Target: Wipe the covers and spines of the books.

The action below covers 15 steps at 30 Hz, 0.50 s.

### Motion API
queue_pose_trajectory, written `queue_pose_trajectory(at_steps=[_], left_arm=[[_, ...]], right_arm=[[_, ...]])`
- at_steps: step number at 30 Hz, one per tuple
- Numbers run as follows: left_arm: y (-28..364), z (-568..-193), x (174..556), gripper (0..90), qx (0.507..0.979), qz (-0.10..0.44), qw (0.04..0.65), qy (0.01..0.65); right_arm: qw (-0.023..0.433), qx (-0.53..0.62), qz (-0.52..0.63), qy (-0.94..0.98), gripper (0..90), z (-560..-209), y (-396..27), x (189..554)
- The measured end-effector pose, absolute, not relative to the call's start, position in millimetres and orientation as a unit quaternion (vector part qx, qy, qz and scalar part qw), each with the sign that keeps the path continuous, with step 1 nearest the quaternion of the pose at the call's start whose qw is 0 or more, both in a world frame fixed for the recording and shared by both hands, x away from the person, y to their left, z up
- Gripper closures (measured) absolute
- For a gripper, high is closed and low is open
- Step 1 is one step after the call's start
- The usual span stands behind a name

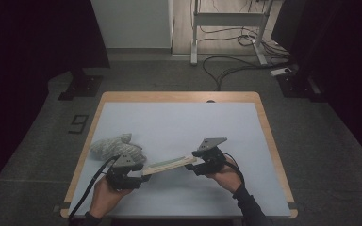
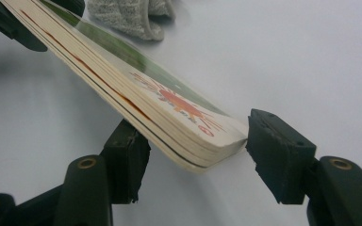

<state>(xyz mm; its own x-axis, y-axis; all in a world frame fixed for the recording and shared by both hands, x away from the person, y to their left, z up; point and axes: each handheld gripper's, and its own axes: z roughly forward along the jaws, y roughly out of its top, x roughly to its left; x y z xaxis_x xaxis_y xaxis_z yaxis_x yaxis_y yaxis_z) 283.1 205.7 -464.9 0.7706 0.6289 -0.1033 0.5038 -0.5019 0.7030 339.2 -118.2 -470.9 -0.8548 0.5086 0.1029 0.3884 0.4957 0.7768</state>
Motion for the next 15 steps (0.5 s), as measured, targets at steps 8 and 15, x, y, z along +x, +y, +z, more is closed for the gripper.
queue_pose_trajectory(at_steps=[8, 15], left_arm=[[203, -476, 274, 37.2, 0.863, 0.081, 0.369, 0.337], [201, -482, 265, 33.9, 0.862, 0.072, 0.373, 0.337]], right_arm=[[0.063, 0.267, 0.424, 0.863, 35.2, -481, -123, 330], [0.063, 0.27, 0.418, 0.865, 33.8, -489, -125, 322]])
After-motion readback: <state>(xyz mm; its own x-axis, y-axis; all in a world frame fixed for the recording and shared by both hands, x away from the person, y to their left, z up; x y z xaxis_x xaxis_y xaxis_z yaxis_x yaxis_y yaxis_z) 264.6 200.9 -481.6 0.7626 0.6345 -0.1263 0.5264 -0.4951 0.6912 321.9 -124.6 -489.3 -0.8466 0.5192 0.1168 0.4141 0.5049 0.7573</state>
